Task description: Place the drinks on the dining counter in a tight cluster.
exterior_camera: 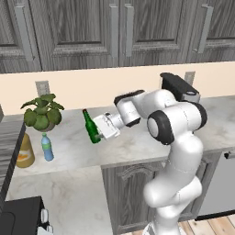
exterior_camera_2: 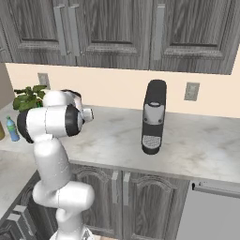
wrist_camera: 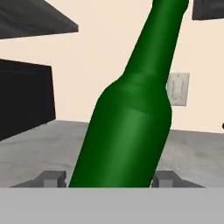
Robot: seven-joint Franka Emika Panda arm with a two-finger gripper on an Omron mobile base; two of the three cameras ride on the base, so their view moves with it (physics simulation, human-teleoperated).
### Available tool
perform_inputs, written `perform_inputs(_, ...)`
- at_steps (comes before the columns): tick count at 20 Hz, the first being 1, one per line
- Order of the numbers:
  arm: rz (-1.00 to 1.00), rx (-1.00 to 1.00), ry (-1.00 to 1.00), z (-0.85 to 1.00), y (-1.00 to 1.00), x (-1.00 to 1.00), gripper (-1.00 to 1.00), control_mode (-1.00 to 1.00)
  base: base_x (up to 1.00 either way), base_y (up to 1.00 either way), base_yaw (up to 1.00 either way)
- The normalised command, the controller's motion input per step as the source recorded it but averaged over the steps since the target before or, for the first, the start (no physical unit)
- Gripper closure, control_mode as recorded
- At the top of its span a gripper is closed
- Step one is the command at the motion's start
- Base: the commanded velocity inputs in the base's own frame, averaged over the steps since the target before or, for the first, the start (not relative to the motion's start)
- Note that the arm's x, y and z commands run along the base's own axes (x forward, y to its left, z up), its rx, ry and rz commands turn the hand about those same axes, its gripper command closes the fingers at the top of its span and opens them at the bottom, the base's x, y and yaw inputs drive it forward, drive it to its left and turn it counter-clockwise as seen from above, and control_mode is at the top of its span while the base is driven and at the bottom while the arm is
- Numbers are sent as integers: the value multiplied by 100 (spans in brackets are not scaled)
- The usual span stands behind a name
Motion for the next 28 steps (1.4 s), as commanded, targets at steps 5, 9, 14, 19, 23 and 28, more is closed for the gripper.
perform_inputs(5,-3,0,2,39,-66,-55,100,-100,0,0,0)
perform_inputs(9,-2,0,0,19,-59,-55,100,-100,0,0,0)
perform_inputs(14,-1,0,0,30,-36,-54,100,-100,0,0,0)
perform_inputs(19,0,0,0,59,-19,-52,100,-100,0,0,0)
perform_inputs(23,0,0,0,22,-11,-17,100,-100,0,0,0)
perform_inputs(28,0,0,0,0,0,0,100,-100,0,0,0)
